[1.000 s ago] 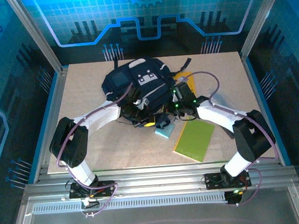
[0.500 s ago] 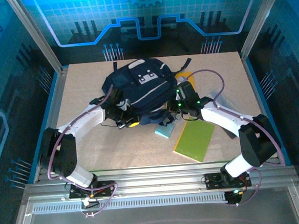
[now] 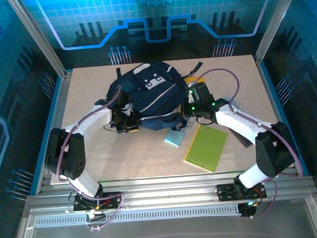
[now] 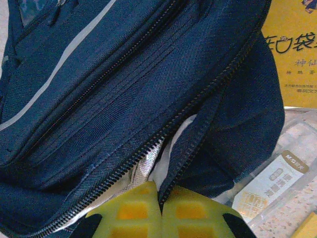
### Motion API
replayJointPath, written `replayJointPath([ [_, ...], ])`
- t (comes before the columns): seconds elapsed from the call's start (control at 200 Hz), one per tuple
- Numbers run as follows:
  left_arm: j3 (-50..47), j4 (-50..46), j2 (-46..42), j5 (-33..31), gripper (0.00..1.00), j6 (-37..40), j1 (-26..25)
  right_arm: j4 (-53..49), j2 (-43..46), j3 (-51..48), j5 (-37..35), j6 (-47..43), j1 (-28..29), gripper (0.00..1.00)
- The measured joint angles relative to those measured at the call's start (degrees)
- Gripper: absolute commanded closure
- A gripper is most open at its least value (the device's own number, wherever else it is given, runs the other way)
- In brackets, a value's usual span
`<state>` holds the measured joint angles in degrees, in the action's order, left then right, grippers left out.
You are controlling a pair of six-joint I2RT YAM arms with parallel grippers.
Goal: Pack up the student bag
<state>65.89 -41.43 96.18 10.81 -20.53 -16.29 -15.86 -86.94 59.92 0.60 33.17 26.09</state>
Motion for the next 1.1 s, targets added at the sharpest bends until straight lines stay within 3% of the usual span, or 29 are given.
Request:
replayJointPath([
  [0.145, 2.75, -0.79, 5.03, -6.56, 1.00, 2.80, 0.79, -1.01, 0.00, 0.00, 0.46, -1.33, -0.31, 1.00],
  [0.51, 11.17, 2.67, 12.11, -15.39, 1.00, 7.41, 4.55, 1.01, 0.00, 0.00, 3.04, -1.57, -0.35, 1.00],
  [0.84, 7.41, 7.15, 10.36, -11.91, 1.00, 10.91, 5.27, -1.25, -1.27, 2.43, 2.34, -3.91, -1.20, 1.00],
  [1.066, 10.73, 5.38, 14.38, -23.67, 1.00, 15.13, 5.27, -1.46, -3.02, 4.92, 4.02, -7.04, -1.22, 1.00],
  [1.096, 11.43, 5.11, 15.37, -24.57, 0.93, 15.10, 5.25, -1.38, -3.34, 5.11, 4.46, -7.19, -1.22, 1.00],
])
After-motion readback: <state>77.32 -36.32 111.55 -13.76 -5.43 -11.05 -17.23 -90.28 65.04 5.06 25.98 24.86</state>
